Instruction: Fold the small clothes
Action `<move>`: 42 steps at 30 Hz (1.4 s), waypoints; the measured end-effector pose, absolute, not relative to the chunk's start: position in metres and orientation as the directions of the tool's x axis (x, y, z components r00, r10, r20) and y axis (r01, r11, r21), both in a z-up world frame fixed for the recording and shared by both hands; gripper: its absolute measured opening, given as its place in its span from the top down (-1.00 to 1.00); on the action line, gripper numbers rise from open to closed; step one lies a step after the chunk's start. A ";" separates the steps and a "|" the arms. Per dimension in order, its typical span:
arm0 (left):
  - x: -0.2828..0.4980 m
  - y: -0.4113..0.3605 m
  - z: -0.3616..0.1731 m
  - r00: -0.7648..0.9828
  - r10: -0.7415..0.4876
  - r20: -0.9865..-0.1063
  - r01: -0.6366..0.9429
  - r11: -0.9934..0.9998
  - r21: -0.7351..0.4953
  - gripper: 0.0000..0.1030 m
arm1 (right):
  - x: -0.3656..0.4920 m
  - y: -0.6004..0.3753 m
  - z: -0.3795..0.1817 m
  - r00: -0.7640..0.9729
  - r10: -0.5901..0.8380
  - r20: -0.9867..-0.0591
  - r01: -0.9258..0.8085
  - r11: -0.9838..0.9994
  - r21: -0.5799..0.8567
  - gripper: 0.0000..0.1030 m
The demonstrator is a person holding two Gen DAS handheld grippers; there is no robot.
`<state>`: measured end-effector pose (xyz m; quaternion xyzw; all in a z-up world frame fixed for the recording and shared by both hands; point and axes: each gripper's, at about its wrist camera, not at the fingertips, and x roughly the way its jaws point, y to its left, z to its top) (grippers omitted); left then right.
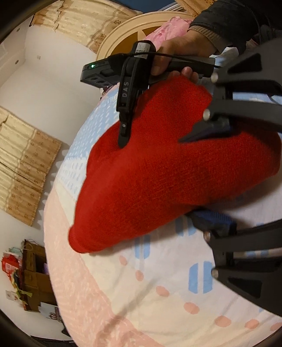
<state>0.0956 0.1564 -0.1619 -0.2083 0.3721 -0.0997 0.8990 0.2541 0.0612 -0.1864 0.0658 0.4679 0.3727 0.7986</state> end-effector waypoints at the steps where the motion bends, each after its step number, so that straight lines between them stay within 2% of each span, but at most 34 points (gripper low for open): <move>1: 0.096 0.158 -0.163 0.703 -0.340 -0.625 0.020 0.887 -0.460 -0.23 | 0.254 0.060 -0.187 0.288 0.657 -0.697 -0.533 0.715 0.453 0.18; 5: 0.093 0.156 -0.160 0.700 -0.332 -0.632 0.023 0.895 -0.445 -0.28 | 0.250 0.057 -0.183 0.306 0.649 -0.697 -0.531 0.724 0.440 0.11; 8: 0.089 0.154 -0.154 0.702 -0.309 -0.642 0.016 0.907 -0.420 -0.31 | 0.246 0.046 -0.176 0.343 0.636 -0.691 -0.511 0.744 0.431 -0.10; 9: 0.087 0.152 -0.151 0.703 -0.294 -0.648 0.014 0.916 -0.400 -0.38 | 0.246 0.041 -0.175 0.353 0.630 -0.691 -0.501 0.751 0.429 -0.16; 11: 0.082 0.150 -0.144 0.711 -0.248 -0.658 0.003 0.937 -0.350 -0.45 | 0.243 0.034 -0.171 0.365 0.621 -0.693 -0.486 0.762 0.427 -0.17; 14: 0.074 0.149 -0.132 0.723 -0.202 -0.661 -0.014 0.952 -0.306 -0.45 | 0.233 0.021 -0.155 0.422 0.580 -0.697 -0.461 0.799 0.386 -0.17; 17: 0.064 0.147 -0.113 0.751 -0.171 -0.638 -0.014 0.962 -0.274 -0.46 | 0.219 0.007 -0.135 0.477 0.550 -0.685 -0.431 0.826 0.363 -0.18; 20: 0.054 0.142 -0.092 0.785 -0.139 -0.604 -0.019 0.969 -0.247 -0.56 | 0.198 -0.006 -0.107 0.533 0.522 -0.666 -0.412 0.847 0.335 -0.18; 22: 0.049 0.140 -0.081 0.803 -0.133 -0.581 -0.015 0.970 -0.243 -0.57 | 0.180 -0.012 -0.087 0.570 0.511 -0.644 -0.417 0.855 0.309 -0.18; 25: 0.044 0.138 -0.064 0.829 -0.134 -0.542 -0.001 0.971 -0.241 -0.71 | 0.151 -0.016 -0.059 0.613 0.508 -0.605 -0.449 0.854 0.262 -0.27; 30: 0.039 0.133 -0.050 0.851 -0.145 -0.505 0.025 0.971 -0.237 -0.72 | 0.111 -0.012 -0.028 0.642 0.527 -0.557 -0.511 0.836 0.201 -0.30; 36: 0.035 0.130 -0.044 0.864 -0.141 -0.483 0.030 0.973 -0.230 -0.81 | 0.086 -0.006 -0.016 0.684 0.493 -0.537 -0.520 0.846 0.114 -0.30; 42: 0.035 0.126 -0.043 0.868 -0.124 -0.480 0.025 0.978 -0.209 -0.83 | 0.077 -0.017 -0.015 0.704 0.484 -0.519 -0.504 0.856 0.114 -0.30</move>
